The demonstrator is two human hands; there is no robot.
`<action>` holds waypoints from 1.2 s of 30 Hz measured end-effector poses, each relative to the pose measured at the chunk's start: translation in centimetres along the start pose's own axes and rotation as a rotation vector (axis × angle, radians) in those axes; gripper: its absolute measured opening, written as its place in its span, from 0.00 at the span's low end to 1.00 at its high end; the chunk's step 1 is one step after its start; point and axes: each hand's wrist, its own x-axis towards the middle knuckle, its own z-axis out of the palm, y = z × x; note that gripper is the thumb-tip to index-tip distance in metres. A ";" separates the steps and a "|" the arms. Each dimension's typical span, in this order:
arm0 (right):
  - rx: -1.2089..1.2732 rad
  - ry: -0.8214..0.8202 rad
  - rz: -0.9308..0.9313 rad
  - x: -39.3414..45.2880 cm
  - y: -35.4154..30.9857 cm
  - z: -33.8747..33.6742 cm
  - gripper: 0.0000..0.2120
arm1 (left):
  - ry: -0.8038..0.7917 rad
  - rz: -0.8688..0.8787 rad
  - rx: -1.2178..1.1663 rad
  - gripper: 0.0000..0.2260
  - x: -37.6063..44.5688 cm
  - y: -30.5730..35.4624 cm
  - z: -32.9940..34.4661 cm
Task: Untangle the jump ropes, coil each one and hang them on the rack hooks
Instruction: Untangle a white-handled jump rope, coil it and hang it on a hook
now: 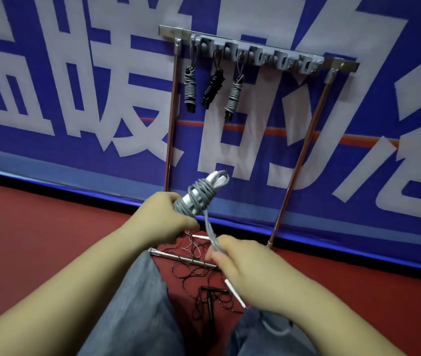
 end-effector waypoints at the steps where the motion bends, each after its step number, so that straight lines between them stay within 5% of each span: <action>1: -0.077 -0.018 -0.024 0.1 -0.7 0.3 0.12 | 0.032 0.030 0.090 0.06 0.0 -0.1 0.3; 5: -0.282 -0.055 -0.126 0.7 -2.3 0.3 0.09 | 0.096 0.172 0.473 0.06 -0.4 0.0 1.0; 9: -0.333 -0.005 -0.145 1.4 -2.6 -3.1 0.09 | -0.007 0.256 0.666 0.07 -0.7 -0.2 1.4; 15: -0.054 -0.081 -0.087 4.1 -0.1 -6.1 0.12 | -0.268 0.477 0.774 0.11 -1.8 0.5 1.7; 19: 0.313 -0.285 0.060 4.7 2.8 -5.7 0.18 | -0.303 0.563 0.678 0.11 -2.2 0.6 1.1; 22: 0.648 -0.360 0.137 4.5 4.9 -3.7 0.12 | -0.354 0.566 0.462 0.10 -2.8 1.1 0.8; 25: 0.688 -0.260 0.226 4.4 6.3 -2.2 0.07 | -0.363 0.434 0.148 0.12 -2.8 1.2 0.2; 29: 0.933 -0.247 0.190 2.9 3.5 -2.9 0.13 | -0.332 0.228 -0.123 0.10 -2.3 0.7 -0.2; 36: 0.189 -0.020 0.078 1.7 1.7 -4.7 0.13 | -0.227 0.065 -0.324 0.08 -1.4 0.2 0.3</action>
